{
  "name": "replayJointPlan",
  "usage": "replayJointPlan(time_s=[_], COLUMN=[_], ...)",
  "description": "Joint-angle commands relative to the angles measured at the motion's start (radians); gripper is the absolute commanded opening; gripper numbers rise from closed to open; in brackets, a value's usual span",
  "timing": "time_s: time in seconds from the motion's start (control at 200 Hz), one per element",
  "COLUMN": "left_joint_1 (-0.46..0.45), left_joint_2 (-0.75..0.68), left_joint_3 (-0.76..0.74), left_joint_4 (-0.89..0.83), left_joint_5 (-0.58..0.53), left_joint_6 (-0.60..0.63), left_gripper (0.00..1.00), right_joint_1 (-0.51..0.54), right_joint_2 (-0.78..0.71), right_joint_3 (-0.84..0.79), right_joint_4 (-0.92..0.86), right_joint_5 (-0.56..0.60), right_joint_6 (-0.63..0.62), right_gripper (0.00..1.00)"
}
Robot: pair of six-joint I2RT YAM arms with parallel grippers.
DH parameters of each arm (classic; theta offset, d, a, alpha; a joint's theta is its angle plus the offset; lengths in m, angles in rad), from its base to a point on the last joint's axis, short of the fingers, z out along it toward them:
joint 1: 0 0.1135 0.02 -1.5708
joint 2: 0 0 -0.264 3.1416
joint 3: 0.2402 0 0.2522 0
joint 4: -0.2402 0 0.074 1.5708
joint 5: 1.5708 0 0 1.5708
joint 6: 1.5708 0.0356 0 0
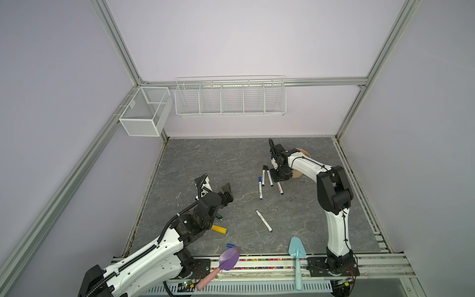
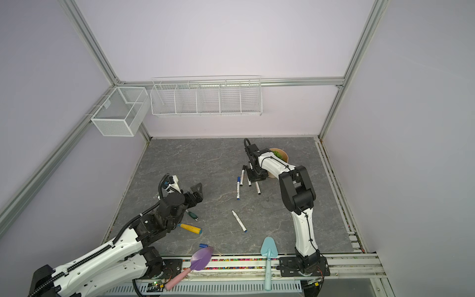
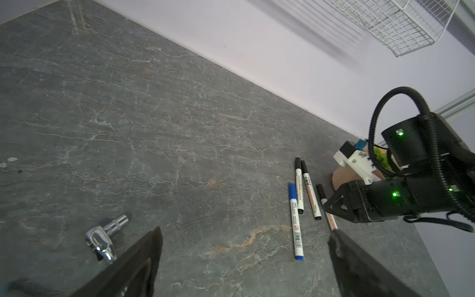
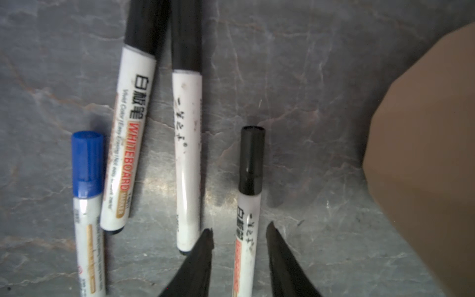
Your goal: Insert the pens into the pen caps
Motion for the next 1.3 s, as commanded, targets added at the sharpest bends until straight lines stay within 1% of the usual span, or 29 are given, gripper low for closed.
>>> replayJointPlan(time_s=[0.0,0.1,0.175,0.235,0.285,0.355,0.365,0.44,0.49,0.605,0.65,0.68,0.745,0.905,1.149,1.294], left_joint_1=[0.019,0.038,0.058,0.075,0.086,0.099,0.1,0.107,0.11,0.113,0.114,0.114,0.116,0.116,0.116,0.116], left_joint_2=[0.014,0.027,0.033,0.037,0.035,0.025,0.023,0.007,-0.007,-0.055,-0.069,-0.101,-0.125,-0.139,-0.138,-0.153], left_joint_3=[0.025,0.045,0.059,0.076,0.087,0.101,0.103,0.118,0.127,0.144,0.149,0.153,0.16,0.197,0.245,0.244], left_joint_4=[-0.055,-0.089,-0.122,-0.182,-0.241,-0.326,-0.34,-0.44,-0.51,-0.682,-0.734,-0.758,-0.79,-0.853,-0.901,-0.904], left_joint_5=[-0.022,-0.027,-0.029,-0.048,-0.076,-0.104,-0.129,-0.192,-0.233,-0.316,-0.339,-0.349,-0.355,-0.356,-0.346,-0.316], left_joint_6=[-0.044,-0.077,-0.108,-0.165,-0.22,-0.291,-0.299,-0.375,-0.419,-0.562,-0.601,-0.611,-0.614,-0.611,-0.598,-0.588], left_gripper=[1.0,1.0,1.0,1.0,1.0,1.0,1.0,1.0,1.0,1.0,1.0,1.0,1.0,1.0,1.0,1.0], right_joint_1=[0.003,0.032,0.087,0.162,0.246,0.381,0.403,0.541,0.607,0.705,0.737,0.755,0.789,0.812,0.835,0.844], right_joint_2=[-0.111,-0.215,-0.317,-0.391,-0.438,-0.476,-0.478,-0.463,-0.427,-0.288,-0.224,-0.188,-0.134,-0.094,0.038,0.072], right_joint_3=[-0.041,-0.104,-0.174,-0.231,-0.277,-0.327,-0.331,-0.343,-0.331,-0.232,-0.189,-0.164,-0.138,-0.106,-0.021,0.007], right_joint_4=[0.048,0.064,0.083,0.096,0.107,0.119,0.119,0.119,0.112,0.022,-0.021,-0.042,-0.049,-0.043,-0.085,-0.072], right_joint_5=[-0.031,-0.018,-0.06,-0.138,-0.208,-0.254,-0.256,-0.261,-0.25,-0.215,-0.205,-0.206,-0.212,-0.246,-0.307,-0.308], right_joint_6=[0.001,0.006,-0.006,-0.046,-0.088,-0.147,-0.157,-0.224,-0.266,-0.377,-0.419,-0.441,-0.468,-0.513,-0.524,-0.516], right_gripper=[0.46,0.47,0.47,0.47,0.48,0.48,0.48,0.49,0.49,0.51,0.52,0.52,0.53,0.54,0.53,0.52])
